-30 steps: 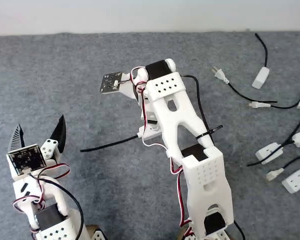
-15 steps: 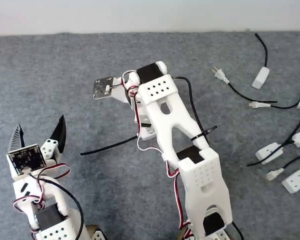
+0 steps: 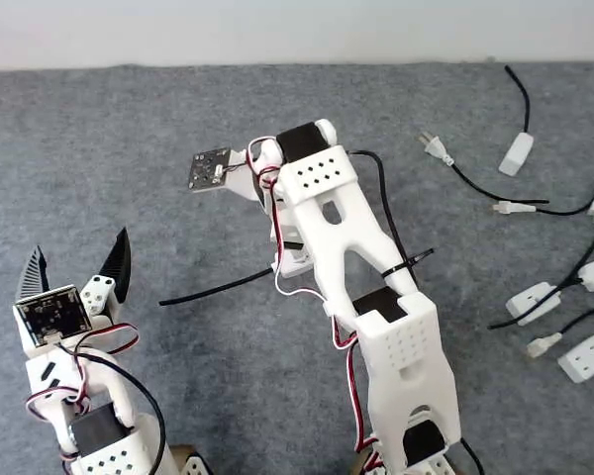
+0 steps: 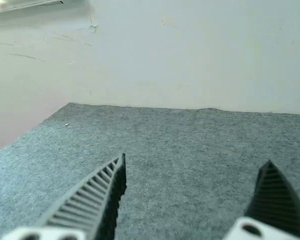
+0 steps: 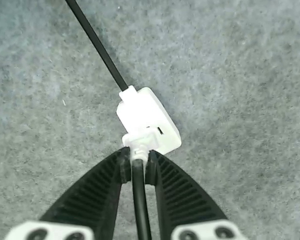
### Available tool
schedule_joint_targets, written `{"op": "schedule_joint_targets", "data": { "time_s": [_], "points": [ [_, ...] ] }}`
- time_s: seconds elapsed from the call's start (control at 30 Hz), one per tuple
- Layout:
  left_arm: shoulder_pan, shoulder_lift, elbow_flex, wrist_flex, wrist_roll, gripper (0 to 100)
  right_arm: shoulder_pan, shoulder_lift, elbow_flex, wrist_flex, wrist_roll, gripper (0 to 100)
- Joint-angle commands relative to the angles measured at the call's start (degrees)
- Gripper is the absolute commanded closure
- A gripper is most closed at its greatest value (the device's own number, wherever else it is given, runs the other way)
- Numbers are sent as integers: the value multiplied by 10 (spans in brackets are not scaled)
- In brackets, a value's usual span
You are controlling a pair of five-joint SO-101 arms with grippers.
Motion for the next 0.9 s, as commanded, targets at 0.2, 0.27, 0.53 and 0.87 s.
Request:
{"op": "schedule_joint_targets", "data": {
  "time_s": [0.2,0.27,0.53,0.87],
  "points": [
    [-3,-4,-5,3,3,603,7,-34,-4,-6,7,988],
    [-3,-4,-5,3,3,603,7,-35,-4,-9,7,988],
    [-3,-4,-5,3,3,603,7,-35,-4,-28,7,988],
    [-3,-4,-5,4,3,603,17,-29,2,-12,5,988]
  ]
}}
